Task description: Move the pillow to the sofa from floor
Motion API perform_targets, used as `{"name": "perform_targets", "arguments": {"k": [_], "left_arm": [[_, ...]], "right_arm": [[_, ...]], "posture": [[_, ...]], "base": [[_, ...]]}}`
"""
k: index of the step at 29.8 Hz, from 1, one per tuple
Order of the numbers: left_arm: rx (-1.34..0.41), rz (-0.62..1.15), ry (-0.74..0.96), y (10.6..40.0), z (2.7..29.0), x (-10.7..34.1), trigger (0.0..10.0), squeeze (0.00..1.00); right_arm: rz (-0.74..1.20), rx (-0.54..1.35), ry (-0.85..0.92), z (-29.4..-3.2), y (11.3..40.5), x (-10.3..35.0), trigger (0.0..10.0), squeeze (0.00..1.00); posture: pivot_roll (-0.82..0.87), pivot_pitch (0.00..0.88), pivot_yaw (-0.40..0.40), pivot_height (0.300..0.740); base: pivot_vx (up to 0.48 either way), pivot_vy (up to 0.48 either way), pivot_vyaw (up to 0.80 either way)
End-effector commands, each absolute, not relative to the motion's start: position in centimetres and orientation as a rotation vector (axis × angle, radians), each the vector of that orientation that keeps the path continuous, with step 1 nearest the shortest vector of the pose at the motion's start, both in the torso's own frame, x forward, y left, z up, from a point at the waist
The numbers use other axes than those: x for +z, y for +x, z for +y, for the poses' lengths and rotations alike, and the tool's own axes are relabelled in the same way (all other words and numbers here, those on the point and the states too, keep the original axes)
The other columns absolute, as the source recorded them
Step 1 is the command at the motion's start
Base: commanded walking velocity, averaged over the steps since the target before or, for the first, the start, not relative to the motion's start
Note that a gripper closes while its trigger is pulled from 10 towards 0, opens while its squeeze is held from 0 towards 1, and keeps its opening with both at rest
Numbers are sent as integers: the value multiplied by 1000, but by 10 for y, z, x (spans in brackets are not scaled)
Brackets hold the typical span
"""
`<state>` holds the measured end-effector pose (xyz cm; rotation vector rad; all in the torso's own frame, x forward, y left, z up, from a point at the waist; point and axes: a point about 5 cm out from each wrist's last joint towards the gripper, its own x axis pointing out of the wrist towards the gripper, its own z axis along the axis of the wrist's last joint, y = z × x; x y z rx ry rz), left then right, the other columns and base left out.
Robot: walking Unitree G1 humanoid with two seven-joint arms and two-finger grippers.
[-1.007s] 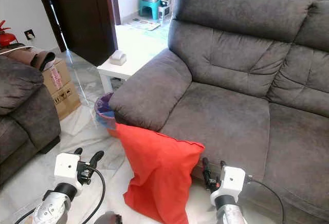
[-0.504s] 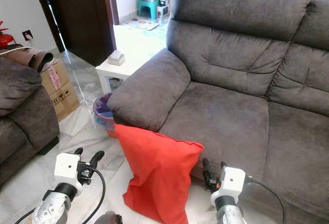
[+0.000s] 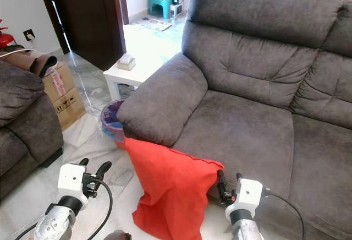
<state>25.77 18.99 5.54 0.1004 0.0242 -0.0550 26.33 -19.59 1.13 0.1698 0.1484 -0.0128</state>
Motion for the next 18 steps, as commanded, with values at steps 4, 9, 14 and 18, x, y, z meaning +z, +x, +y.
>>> {"name": "perform_targets", "arguments": {"k": [4, 9, 14, 18], "left_arm": [[-61, 32, 99, 256, 190, 55, 10000, 0], [-77, 41, 110, 256, 188, 54, 10000, 0], [-79, 45, 104, 256, 188, 53, 10000, 0], [-78, 46, 102, 256, 188, 54, 10000, 0]], "right_arm": [[145, -19, 166, -197, 264, 12, 10000, 0], [145, -22, 165, -197, 264, 12, 10000, 0], [146, -25, 166, -197, 264, 12, 10000, 0], [145, -25, 169, -197, 265, 12, 10000, 0]], "posture": [[7, 90, 15, 630], [6, 92, 15, 630], [8, 90, 16, 630], [9, 90, 17, 630]], "base": [[307, 0, 0], [124, 0, 0], [0, 0, 0], [0, 0, 0]]}}
